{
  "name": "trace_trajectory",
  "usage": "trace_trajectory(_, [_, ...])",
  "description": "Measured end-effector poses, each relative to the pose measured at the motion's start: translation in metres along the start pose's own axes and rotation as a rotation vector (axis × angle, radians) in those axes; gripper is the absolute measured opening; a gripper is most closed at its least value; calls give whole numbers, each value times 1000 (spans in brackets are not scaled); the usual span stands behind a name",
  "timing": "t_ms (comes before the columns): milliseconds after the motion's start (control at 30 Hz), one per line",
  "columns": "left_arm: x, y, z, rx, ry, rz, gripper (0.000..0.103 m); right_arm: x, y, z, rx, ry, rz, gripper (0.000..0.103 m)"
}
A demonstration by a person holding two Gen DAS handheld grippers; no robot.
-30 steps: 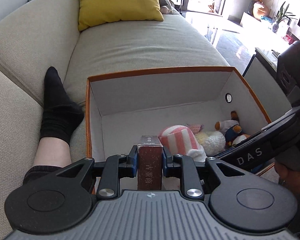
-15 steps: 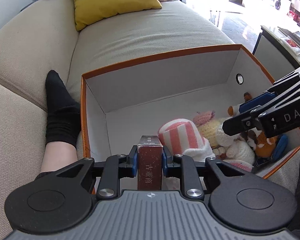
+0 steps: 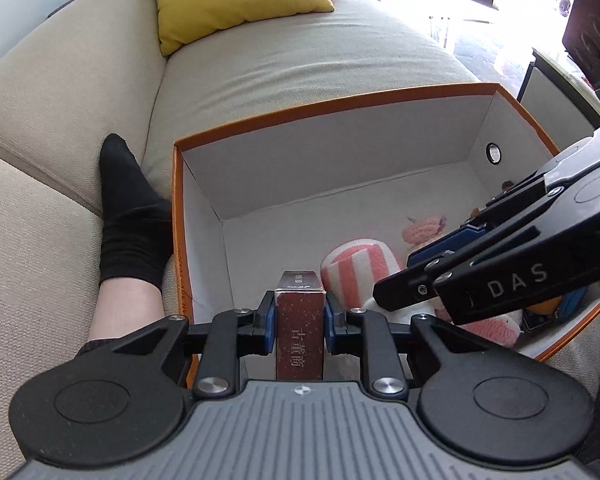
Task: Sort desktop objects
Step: 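Carry the striped plush with the right gripper into the box and release it, then carry the boxed item with the left gripper into the box and release it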
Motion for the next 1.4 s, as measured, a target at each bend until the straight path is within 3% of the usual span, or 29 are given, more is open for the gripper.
trace_trajectory(200, [-1,3,-14,28,-22,-6,26,-5,-10,-1,85,-20,16,34])
trace_trajectory(233, [-1,2,-15,45,-19,-10,26,-7,-13,-1,106,-21,22,32])
trace_trajectory(300, [0,0,-14,56,-11,-14,26,-5,-16,0,128,-6,25,13])
trace_trajectory(333, [1,-1,-13,57,-10,-13,26,-4,-16,1,129,0,14,12])
trace_trajectory(633, [1,2,-18,56,-27,-34,26,7,13,-30,24,-19,-37,19])
trace_trajectory(733, [0,2,-20,64,-36,-42,26,14,21,-30,-24,6,-54,28])
trace_trajectory(900, [4,-5,-15,83,-32,-42,26,22,15,-11,19,51,-57,28])
trace_trajectory(1133, [4,-3,-12,94,-43,-63,26,22,8,-6,10,32,-29,28])
trace_trajectory(1233, [3,1,-13,80,-51,-73,26,22,14,-14,4,5,-51,34])
trace_trajectory(1400, [-8,9,-17,49,-64,-87,26,15,15,-48,-6,-85,-49,35])
Point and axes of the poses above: each gripper's, at about its wrist camera, not at the fingertips, and z roughly the way its jaws point, y to its left, x to its underside, the point moved 5 cm from there along z, roughly the way its jaws point, and after that the axes turned 13 degrees about -x, right-handed, at the moved point
